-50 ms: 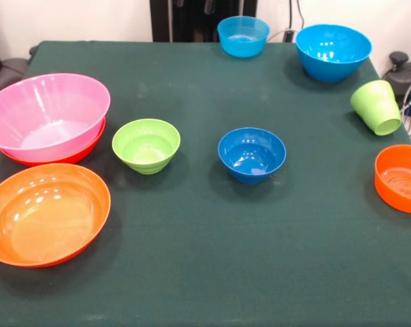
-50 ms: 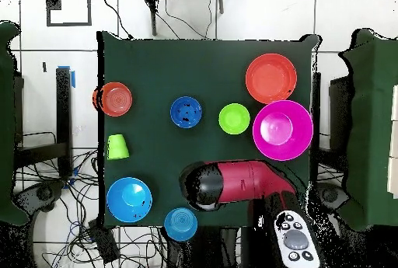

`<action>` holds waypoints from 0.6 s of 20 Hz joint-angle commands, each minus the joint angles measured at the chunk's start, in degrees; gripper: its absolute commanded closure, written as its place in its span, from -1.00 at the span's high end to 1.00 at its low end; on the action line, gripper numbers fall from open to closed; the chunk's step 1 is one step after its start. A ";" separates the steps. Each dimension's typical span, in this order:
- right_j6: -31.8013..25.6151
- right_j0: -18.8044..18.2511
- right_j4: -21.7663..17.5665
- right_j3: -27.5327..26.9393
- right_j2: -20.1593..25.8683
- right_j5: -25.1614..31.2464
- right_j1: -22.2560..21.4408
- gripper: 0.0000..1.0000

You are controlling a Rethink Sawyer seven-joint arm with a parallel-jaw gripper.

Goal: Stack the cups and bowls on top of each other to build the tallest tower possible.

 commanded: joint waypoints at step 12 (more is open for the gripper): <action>11.14 6.10 3.30 -2.79 -3.45 -6.02 4.56 1.00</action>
